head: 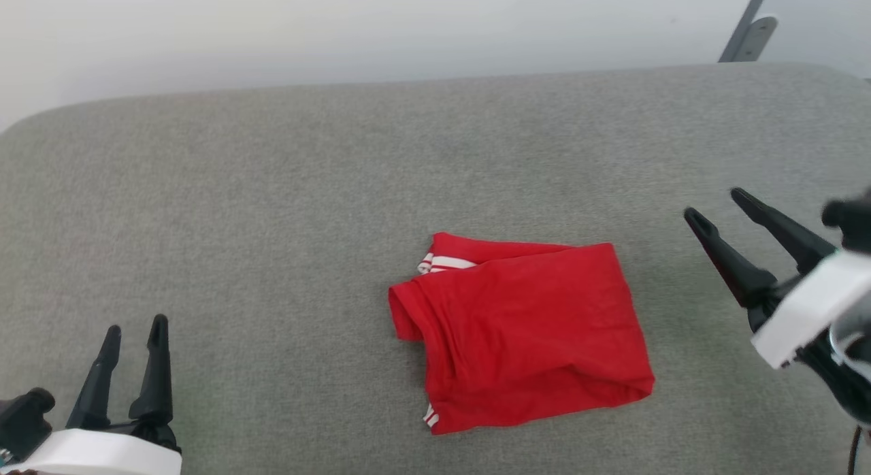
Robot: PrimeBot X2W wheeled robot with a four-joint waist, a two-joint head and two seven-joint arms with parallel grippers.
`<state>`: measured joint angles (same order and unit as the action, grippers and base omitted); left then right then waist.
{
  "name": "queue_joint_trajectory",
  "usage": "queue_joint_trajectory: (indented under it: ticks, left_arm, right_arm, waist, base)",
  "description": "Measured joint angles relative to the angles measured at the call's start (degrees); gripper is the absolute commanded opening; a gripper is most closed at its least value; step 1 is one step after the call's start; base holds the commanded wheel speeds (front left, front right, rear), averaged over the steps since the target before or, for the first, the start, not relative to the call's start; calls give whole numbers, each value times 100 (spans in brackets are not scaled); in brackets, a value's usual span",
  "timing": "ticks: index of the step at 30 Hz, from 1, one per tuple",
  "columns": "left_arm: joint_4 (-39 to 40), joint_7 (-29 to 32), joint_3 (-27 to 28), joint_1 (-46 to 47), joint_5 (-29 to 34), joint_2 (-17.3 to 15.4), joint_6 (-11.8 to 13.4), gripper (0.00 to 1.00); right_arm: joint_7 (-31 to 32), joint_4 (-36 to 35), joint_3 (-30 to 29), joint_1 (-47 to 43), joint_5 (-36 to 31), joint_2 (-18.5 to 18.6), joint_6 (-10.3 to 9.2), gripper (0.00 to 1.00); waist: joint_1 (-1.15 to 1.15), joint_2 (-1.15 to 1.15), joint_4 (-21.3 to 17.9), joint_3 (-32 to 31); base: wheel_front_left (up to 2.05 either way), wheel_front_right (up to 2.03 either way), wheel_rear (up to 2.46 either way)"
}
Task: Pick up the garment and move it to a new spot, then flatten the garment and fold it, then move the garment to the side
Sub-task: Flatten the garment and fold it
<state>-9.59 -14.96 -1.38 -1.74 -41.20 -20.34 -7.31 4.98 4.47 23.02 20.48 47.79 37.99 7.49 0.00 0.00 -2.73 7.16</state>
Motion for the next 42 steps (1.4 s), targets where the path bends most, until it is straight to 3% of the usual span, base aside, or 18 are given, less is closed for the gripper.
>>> queue_joint_trajectory:
  ticks: [7,11,24,42]
  left_arm:
    - [7,0,167,-181,180,20,0,100]
    - [8,0,265,-296,264,51,0,100]
    - [42,0,447,-491,512,219,0,100]
    - [-38,0,503,-483,597,392,0,100]
  right_arm:
    - [-1525,726,-168,-438,-756,-38,1,100]
    - [-1874,1139,-361,-591,-1096,-224,1,100]
    - [-1990,1013,-1284,-1089,-2006,-981,1,100]
    - [-1993,815,-1613,-1424,-2547,-1580,1,100]
  waist:
    - [0,0,-161,-200]
    - [0,0,-233,-318]
    - [0,0,-345,-519]
    - [0,0,-165,-638]
  base:
    - [0,0,0]
    - [0,0,0]
    - [0,0,0]
    - [0,0,0]
